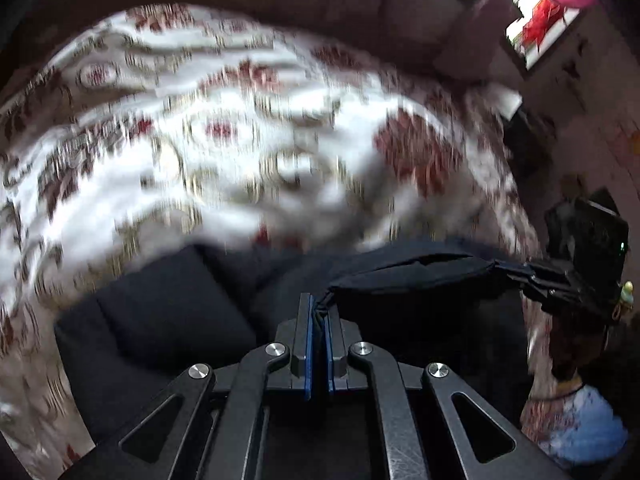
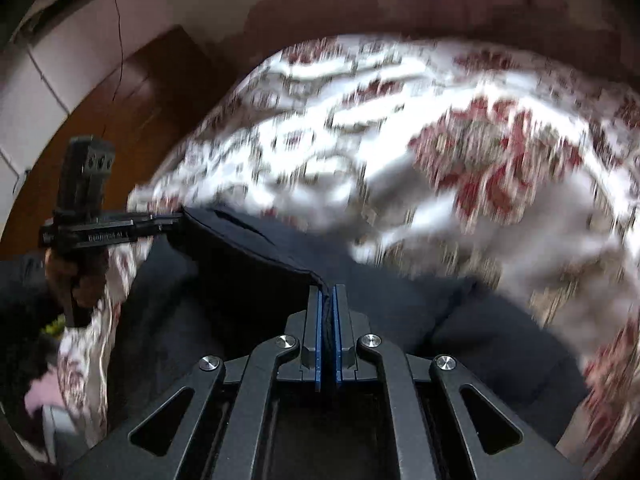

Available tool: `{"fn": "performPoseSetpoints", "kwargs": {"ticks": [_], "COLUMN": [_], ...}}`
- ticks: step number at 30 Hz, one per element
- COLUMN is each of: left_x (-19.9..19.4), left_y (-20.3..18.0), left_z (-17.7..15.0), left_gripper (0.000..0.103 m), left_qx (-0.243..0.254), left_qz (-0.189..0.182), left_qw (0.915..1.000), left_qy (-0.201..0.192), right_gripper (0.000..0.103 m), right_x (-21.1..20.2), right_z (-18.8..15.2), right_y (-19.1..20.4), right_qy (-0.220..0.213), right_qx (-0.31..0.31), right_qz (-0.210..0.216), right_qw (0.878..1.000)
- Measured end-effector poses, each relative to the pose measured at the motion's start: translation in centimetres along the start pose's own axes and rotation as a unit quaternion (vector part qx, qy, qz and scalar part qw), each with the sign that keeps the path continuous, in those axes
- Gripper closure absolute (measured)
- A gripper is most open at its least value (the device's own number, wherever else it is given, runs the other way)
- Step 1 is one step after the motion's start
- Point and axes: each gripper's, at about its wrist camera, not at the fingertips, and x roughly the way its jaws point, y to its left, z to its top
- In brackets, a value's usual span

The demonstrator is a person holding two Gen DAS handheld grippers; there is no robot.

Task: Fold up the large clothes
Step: 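Lift the held hem with both tools and fold it over toward the collar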

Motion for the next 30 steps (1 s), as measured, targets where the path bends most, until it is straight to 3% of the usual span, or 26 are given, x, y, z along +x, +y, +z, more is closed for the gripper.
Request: {"fn": "performPoseSetpoints", "kwargs": {"ticks": [4, 10, 14, 16, 18, 20, 22, 24, 26, 28, 30], "left_x": [3.1, 6.4, 4.6, 3.2, 2.1, 0.3, -1.2, -2.8, -3.0, -1.9, 0.3], "left_y": [-0.7, -1.0, -1.5, -1.3, -1.1, -1.3, -1.6, -2.1, -2.5, -2.9, -3.7], "left_z": [-2.0, -2.1, -2.4, -2.7, -2.9, -2.9, -2.5, -1.1, 0.5, 2.7, 4.8], "left_gripper": [0.098, 0.098, 0.096, 0.089, 0.081, 0.081, 0.081, 0.076, 0.059, 0.058, 0.058], "left_qx": [0.025, 0.03, 0.036, 0.031, 0.027, 0.032, 0.039, 0.036, 0.024, 0.01, 0.004], "left_qz": [0.036, 0.073, 0.067, 0.062, 0.061, 0.059, 0.051, 0.032, 0.027, 0.013, -0.004], "left_qw": [0.9973, 0.9931, 0.9955, 0.9964, 0.9964, 0.9968, 0.9978, 0.9984, 0.9978, 0.9973, 0.9979], "left_qy": [0.058, 0.087, 0.056, 0.049, 0.052, 0.043, 0.015, -0.028, -0.055, -0.072, -0.064], "right_gripper": [0.099, 0.099, 0.097, 0.095, 0.087, 0.071, 0.066, 0.066, 0.066, 0.066, 0.068], "right_x": [2.5, 5.5, 4.2, 2.9, 1.1, -0.3, -1.9, -2.7, -2.5, -1.3, 0.9], "right_z": [-2.3, -3.4, -3.4, -3.3, -3.0, -2.7, -1.9, -0.2, 1.2, 2.4, 3.0], "right_y": [0.3, -1.2, -1.4, -1.4, -1.3, -1.0, -0.9, -1.4, -2.8, -4.2, -5.1], "right_qy": [0.047, 0.07, 0.064, 0.067, 0.069, 0.062, 0.042, 0.02, -0.003, -0.019, -0.021], "right_qx": [-0.014, 0.018, 0.031, 0.035, 0.034, 0.028, 0.02, 0.031, 0.06, 0.094, 0.131], "right_qz": [-0.014, -0.023, -0.013, 0.001, 0.02, 0.03, 0.038, 0.036, 0.035, 0.036, 0.042], "right_qw": [0.999, 0.997, 0.997, 0.997, 0.997, 0.997, 0.998, 0.999, 0.998, 0.995, 0.99]}}
